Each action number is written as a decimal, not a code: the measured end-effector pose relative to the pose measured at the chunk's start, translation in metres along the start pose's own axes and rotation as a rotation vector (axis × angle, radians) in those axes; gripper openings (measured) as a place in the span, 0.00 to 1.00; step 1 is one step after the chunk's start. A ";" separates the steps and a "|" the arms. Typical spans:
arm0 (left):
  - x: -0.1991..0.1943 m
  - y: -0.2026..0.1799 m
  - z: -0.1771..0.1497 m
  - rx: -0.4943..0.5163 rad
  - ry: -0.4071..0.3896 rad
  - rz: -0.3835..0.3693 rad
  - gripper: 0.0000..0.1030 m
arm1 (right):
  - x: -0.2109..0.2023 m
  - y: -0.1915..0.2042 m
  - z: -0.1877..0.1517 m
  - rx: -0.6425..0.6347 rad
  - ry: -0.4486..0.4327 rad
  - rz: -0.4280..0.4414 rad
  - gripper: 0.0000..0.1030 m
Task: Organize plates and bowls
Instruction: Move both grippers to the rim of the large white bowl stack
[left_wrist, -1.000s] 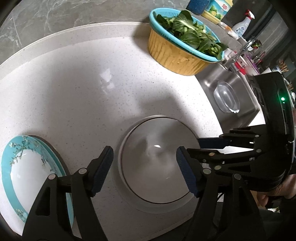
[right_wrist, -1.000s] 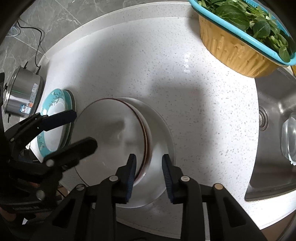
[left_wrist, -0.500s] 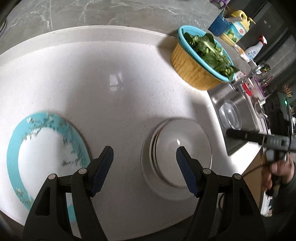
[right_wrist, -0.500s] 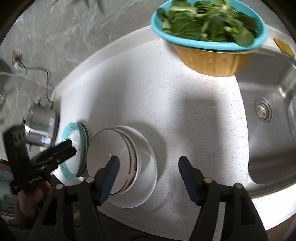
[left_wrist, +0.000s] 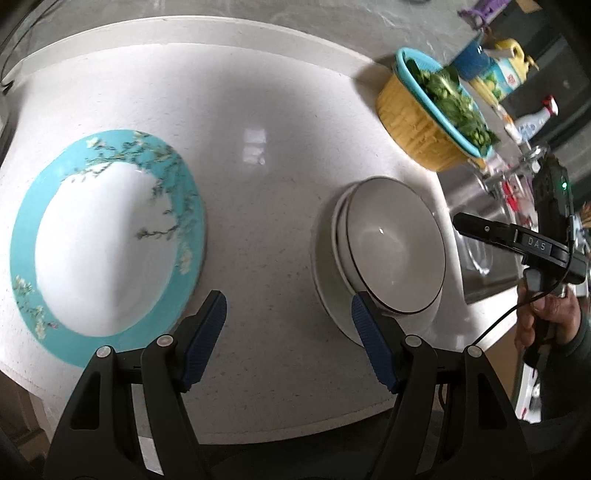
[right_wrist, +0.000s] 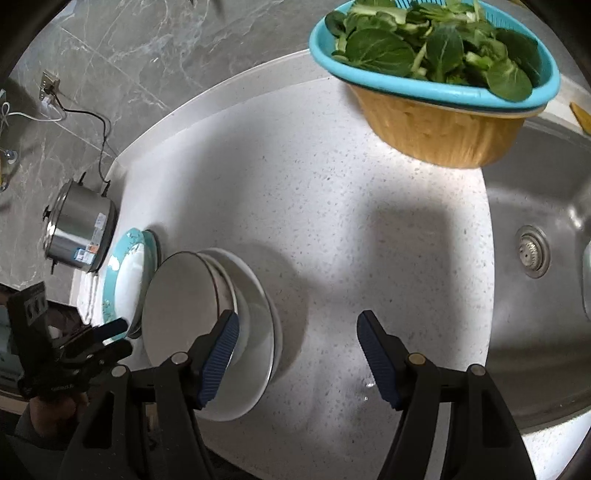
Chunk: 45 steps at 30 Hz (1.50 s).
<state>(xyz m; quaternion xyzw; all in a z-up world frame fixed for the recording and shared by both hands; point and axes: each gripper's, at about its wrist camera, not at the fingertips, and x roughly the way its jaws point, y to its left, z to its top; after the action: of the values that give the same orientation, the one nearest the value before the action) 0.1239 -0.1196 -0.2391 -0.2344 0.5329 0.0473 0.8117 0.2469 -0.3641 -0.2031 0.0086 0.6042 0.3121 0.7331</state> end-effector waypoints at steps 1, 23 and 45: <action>-0.005 0.005 0.000 -0.004 -0.017 -0.003 0.67 | -0.001 -0.001 0.000 0.023 -0.014 0.001 0.68; -0.012 -0.044 -0.012 -0.082 -0.132 -0.042 0.81 | -0.035 0.013 0.005 -0.047 -0.100 0.108 0.72; 0.037 -0.020 -0.058 -0.239 -0.093 0.042 0.75 | 0.043 0.018 0.014 -0.300 0.197 0.100 0.69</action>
<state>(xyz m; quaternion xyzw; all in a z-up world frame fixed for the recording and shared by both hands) 0.0973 -0.1693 -0.2841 -0.3159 0.4902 0.1382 0.8005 0.2543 -0.3250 -0.2301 -0.1014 0.6186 0.4338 0.6472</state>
